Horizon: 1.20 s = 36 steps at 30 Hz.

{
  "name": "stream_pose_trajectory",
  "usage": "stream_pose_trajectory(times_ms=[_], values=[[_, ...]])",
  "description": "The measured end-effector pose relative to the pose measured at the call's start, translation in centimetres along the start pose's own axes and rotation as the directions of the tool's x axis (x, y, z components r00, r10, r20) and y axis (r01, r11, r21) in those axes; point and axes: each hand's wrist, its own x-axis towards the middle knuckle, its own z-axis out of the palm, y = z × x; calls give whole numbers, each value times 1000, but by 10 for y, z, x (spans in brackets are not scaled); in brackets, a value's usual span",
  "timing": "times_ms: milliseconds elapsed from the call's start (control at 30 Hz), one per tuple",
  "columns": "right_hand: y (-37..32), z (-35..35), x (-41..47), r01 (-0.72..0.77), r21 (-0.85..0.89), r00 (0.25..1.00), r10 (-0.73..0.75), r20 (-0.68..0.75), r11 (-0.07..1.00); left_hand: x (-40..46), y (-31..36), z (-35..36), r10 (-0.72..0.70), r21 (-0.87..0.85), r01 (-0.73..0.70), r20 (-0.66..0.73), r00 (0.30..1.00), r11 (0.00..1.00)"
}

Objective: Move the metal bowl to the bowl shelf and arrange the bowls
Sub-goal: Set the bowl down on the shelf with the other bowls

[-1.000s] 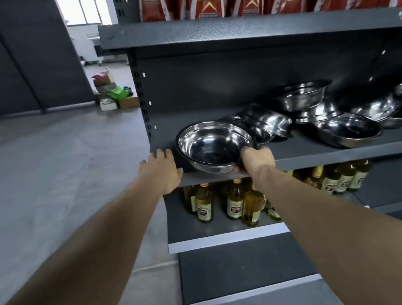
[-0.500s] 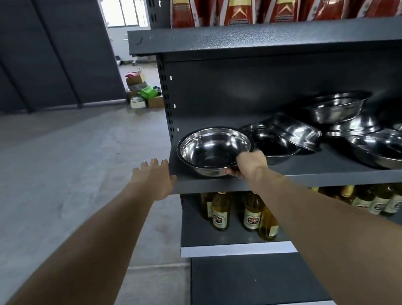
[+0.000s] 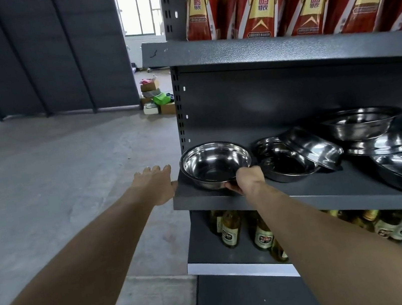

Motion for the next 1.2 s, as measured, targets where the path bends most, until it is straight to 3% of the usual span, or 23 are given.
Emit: stream_pose_trajectory(times_ms=[833,1200], values=[[6,-9,17,-60,-21,995,62,75,998,16,5,6,8,12,-9,38,999,1000],[-3,-38,4,-6,-96,1000,4,-17,995,9,29,-11,81,-29,-81,0,997,996]])
